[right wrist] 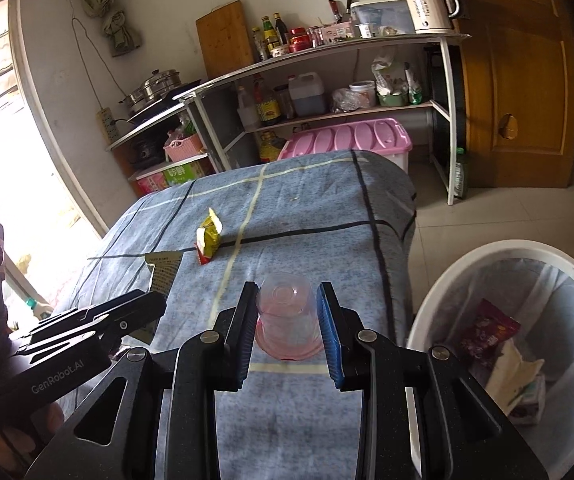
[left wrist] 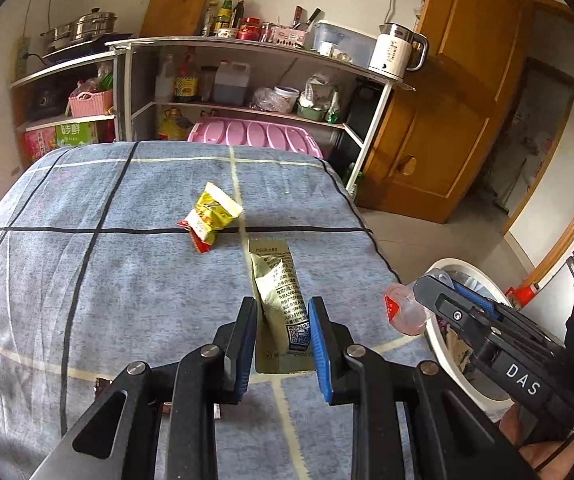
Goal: Collect trash
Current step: 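Carry the tan wrapper and clear cup over the bin and open both tools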
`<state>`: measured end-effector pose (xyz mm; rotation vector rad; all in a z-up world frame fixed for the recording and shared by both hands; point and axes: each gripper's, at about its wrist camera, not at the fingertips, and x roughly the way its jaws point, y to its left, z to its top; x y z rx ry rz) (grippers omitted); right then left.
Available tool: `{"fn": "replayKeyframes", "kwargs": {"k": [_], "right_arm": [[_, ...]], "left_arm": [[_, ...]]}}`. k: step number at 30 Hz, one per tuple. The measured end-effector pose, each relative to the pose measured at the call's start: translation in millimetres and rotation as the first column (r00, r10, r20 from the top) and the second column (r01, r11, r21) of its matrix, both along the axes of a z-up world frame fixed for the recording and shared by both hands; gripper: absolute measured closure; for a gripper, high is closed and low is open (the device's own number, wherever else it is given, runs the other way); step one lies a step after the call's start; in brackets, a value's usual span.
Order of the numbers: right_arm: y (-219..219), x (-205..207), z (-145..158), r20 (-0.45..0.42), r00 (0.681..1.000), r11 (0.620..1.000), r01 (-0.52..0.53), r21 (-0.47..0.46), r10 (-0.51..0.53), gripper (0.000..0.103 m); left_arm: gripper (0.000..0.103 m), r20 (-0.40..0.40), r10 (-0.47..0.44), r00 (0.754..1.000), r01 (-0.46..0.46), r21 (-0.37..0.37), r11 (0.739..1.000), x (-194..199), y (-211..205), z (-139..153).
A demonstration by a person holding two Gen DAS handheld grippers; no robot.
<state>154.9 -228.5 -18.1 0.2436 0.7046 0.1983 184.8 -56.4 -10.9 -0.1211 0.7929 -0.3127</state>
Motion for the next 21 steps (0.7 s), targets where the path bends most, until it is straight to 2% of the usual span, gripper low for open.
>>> {"fn": "replayKeyframes", "kwargs": {"k": [11, 21], "right_arm": [[-62, -27, 4, 0.001, 0.995, 0.995, 0.096, -0.031, -0.096, 0.072], [-128, -43, 0, -0.02, 0.981, 0.979, 0.193, -0.061, -0.194, 0.072]], "left_arm": [[0.077, -0.011, -0.131, 0.991, 0.13, -0.022, 0.991, -17, -74, -2], [0.076, -0.032, -0.255, 0.966, 0.254, -0.029, 0.967, -24, -150, -10]]}}
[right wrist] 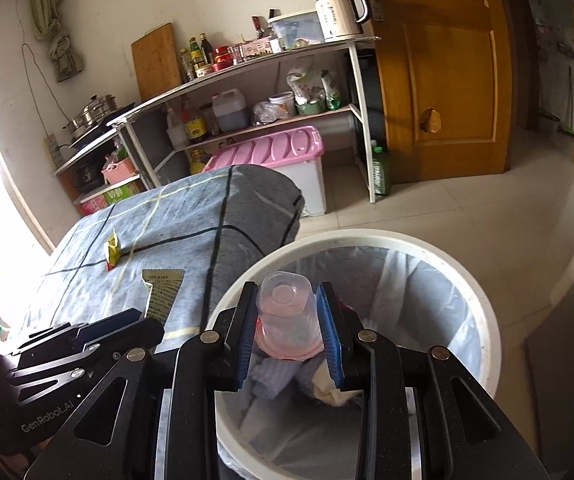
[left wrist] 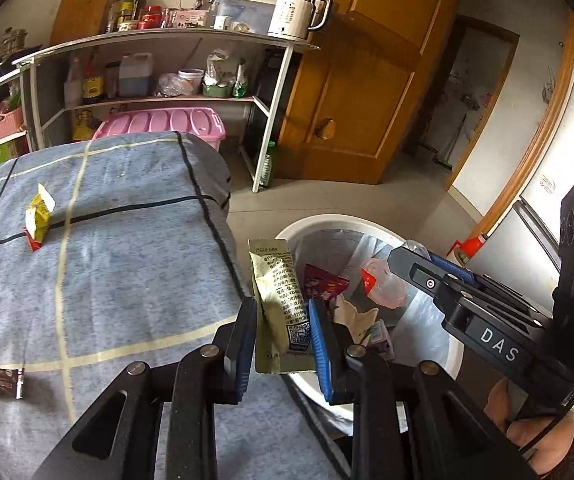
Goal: Collect trash
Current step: 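Carry the tan wrapper and clear cup over the bin and open both tools, then move both open tools back toward the remaining wrappers on the bed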
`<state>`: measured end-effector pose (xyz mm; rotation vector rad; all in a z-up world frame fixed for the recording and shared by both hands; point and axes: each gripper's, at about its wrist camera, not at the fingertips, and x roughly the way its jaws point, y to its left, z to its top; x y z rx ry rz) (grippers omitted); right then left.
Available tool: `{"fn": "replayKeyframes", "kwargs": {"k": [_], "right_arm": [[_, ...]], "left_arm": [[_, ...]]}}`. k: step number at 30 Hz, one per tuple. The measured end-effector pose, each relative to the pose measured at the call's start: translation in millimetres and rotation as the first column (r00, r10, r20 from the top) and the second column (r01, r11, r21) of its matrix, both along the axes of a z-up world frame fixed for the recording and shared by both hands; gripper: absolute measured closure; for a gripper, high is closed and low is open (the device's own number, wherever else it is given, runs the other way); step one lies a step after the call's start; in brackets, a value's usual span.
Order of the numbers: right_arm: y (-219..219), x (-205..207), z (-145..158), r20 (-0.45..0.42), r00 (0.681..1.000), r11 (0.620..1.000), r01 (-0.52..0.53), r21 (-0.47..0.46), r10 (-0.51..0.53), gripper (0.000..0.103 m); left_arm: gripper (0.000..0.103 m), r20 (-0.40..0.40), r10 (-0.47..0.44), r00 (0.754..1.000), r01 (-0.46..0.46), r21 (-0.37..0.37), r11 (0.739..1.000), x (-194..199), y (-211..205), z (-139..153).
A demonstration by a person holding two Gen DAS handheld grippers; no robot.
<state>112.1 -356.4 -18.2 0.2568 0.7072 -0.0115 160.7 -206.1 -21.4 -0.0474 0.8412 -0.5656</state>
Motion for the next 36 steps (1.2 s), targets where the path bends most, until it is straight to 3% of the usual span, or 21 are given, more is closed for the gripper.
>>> {"fn": "replayKeyframes", "kwargs": {"k": [7, 11, 15, 25, 36], "right_arm": [[-29, -2, -10, -0.044, 0.998, 0.999, 0.036, -0.014, -0.037, 0.072], [-35, -2, -17, -0.065, 0.997, 0.999, 0.05, -0.016, -0.051, 0.071], [-36, -5, -20, -0.064, 0.997, 0.999, 0.053, -0.012, -0.054, 0.056], [-18, -7, -13, -0.05, 0.998, 0.999, 0.031, -0.007, -0.032, 0.056], [29, -9, -2, -0.013, 0.998, 0.998, -0.059, 0.006, 0.059, 0.056]], "left_arm": [[0.076, -0.038, -0.07, 0.997, 0.069, -0.019, 0.997, -3, -37, -13], [0.072, -0.04, -0.078, 0.996, 0.079, 0.011, 0.997, -4, -46, -18], [0.057, -0.051, -0.079, 0.996, 0.079, -0.003, 0.997, -3, -44, -21], [0.056, -0.016, -0.026, 1.0, 0.026, -0.024, 0.999, -4, -11, -7], [0.056, 0.041, 0.068, 0.997, -0.069, 0.024, 0.997, -18, 49, 0]]}}
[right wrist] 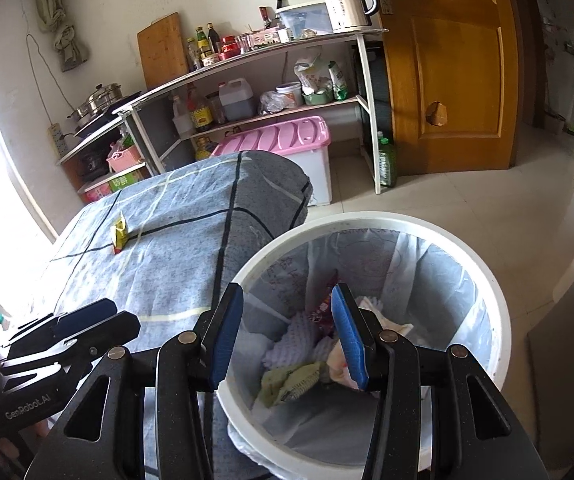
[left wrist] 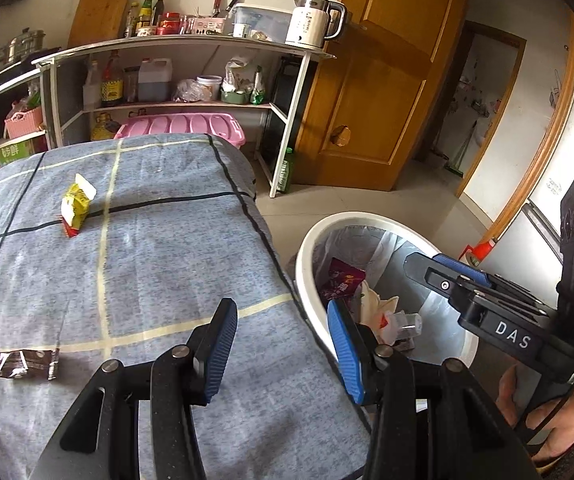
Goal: Collect trash
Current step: 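Move both open tools back toward the remaining wrappers on the bed, then grasp the brown chocolate wrapper with the left tool while the right tool grasps the yellow snack bag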
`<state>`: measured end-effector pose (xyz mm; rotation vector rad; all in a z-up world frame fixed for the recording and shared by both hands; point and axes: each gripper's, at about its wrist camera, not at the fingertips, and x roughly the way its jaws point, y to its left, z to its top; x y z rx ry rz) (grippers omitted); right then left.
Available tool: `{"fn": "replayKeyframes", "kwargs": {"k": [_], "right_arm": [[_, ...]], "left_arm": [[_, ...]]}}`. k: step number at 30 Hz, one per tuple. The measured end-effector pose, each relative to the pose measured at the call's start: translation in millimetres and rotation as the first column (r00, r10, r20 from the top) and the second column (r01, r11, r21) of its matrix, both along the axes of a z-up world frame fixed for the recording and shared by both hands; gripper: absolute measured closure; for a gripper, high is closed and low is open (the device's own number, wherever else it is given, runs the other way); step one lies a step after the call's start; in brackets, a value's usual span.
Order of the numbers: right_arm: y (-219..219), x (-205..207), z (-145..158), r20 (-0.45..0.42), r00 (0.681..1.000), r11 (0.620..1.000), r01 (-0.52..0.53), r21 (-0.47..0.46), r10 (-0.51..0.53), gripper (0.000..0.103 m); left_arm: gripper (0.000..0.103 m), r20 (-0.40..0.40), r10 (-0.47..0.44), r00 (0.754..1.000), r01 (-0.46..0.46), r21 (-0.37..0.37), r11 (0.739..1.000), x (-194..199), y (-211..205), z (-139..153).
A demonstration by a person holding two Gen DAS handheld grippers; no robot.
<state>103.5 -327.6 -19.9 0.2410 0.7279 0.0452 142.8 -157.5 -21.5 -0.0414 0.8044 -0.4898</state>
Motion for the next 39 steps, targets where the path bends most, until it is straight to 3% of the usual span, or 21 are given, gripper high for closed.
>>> {"fn": "replayKeyframes", "kwargs": {"k": [13, 25, 36, 39], "right_arm": [[69, 20, -3, 0.0, 0.99, 0.99, -0.139, 0.033, 0.139, 0.056], [116, 37, -8, -0.016, 0.976, 0.976, -0.215, 0.022, 0.215, 0.056], [151, 65, -20, -0.068, 0.96, 0.962, -0.273, 0.001, 0.272, 0.056], [162, 77, -21, -0.078, 0.955, 0.957, -0.289, -0.024, 0.286, 0.056]], "left_arm": [[0.054, 0.003, 0.127, 0.992, -0.127, 0.012, 0.992, -1, 81, -4], [0.048, 0.005, 0.207, 0.978, -0.206, 0.126, 0.97, 8, 156, -17], [0.043, -0.016, 0.114, 0.993, -0.104, 0.305, 0.947, 21, 165, -50], [0.043, 0.0, 0.089, 0.996, -0.084, 0.319, 0.944, 25, 162, -52]]}}
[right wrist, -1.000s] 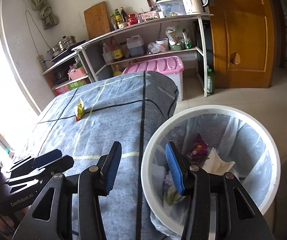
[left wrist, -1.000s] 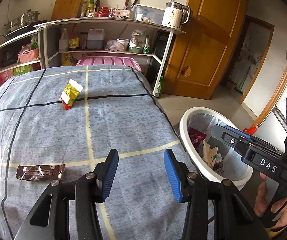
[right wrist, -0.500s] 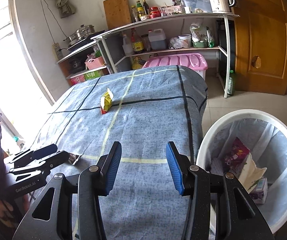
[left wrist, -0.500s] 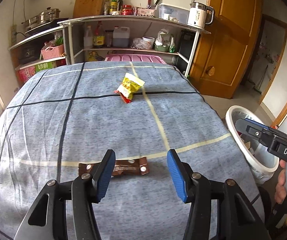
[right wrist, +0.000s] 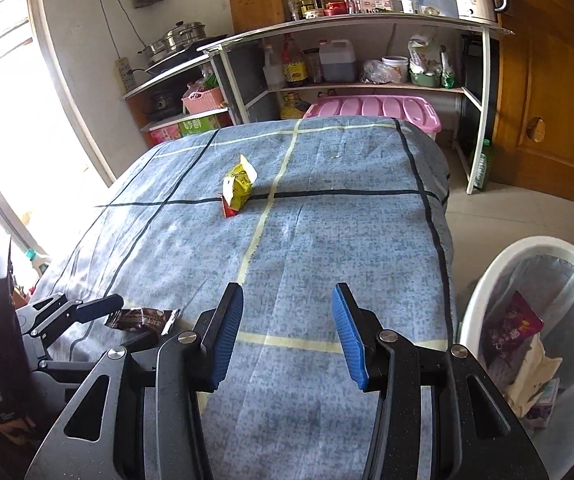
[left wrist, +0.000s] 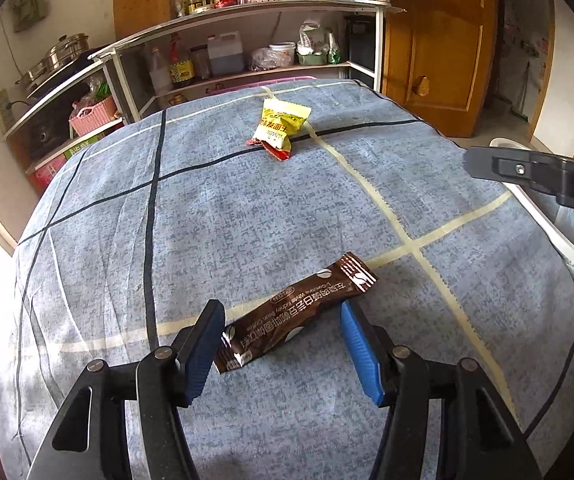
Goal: Collect trash
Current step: 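Grasp the brown chocolate wrapper with the left tool while the right tool grasps the yellow snack bag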
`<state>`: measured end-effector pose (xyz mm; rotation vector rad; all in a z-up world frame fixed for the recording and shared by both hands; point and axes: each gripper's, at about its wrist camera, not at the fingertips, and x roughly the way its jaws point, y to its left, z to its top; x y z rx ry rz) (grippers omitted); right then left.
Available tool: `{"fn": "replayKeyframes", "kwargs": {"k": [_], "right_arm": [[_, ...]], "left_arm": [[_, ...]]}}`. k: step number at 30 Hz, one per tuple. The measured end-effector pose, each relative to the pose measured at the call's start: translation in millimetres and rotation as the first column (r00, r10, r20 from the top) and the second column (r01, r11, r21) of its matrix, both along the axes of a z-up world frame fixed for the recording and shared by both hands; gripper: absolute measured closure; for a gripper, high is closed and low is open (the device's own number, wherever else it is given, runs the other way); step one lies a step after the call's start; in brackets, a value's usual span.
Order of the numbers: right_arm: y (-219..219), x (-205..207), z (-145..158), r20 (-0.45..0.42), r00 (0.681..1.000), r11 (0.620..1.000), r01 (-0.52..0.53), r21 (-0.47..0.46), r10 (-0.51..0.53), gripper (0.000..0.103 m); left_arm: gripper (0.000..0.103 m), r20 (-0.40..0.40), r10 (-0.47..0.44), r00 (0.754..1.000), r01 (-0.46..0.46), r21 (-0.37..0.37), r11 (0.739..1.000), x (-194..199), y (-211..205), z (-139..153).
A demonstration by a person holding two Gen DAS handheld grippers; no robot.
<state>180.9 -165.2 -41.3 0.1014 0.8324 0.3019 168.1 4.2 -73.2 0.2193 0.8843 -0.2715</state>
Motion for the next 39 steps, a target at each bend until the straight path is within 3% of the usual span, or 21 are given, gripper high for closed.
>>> {"fn": "replayKeyframes", "kwargs": {"k": [8, 13, 16, 24, 39], "right_arm": [[20, 30, -5, -0.024, 1.0, 1.0, -0.019, 0.006, 0.019, 0.056], [32, 48, -9, -0.035, 0.999, 1.0, -0.027, 0.001, 0.027, 0.056], [37, 59, -11, -0.046, 0.999, 0.999, -0.028, 0.015, 0.029, 0.056], [54, 95, -13, -0.058, 0.997, 0.997, -0.037, 0.064, 0.041, 0.056], [77, 151, -36, -0.113, 0.993, 0.994, -0.033, 0.101, 0.045, 0.053]], "left_arm": [[0.044, -0.035, 0.021, 0.999, -0.024, -0.097, 0.995, 23, 14, -3], [0.076, -0.041, 0.08, 0.996, -0.085, -0.139, 0.987, 28, 32, -1], [0.081, -0.05, 0.106, 0.993, -0.114, -0.184, 0.976, 30, 43, -1], [0.081, -0.067, 0.188, 0.98, -0.199, -0.265, 0.944, 32, 68, -1], [0.081, -0.066, 0.198, 0.978, -0.208, -0.262, 0.942, 34, 68, -3]]}}
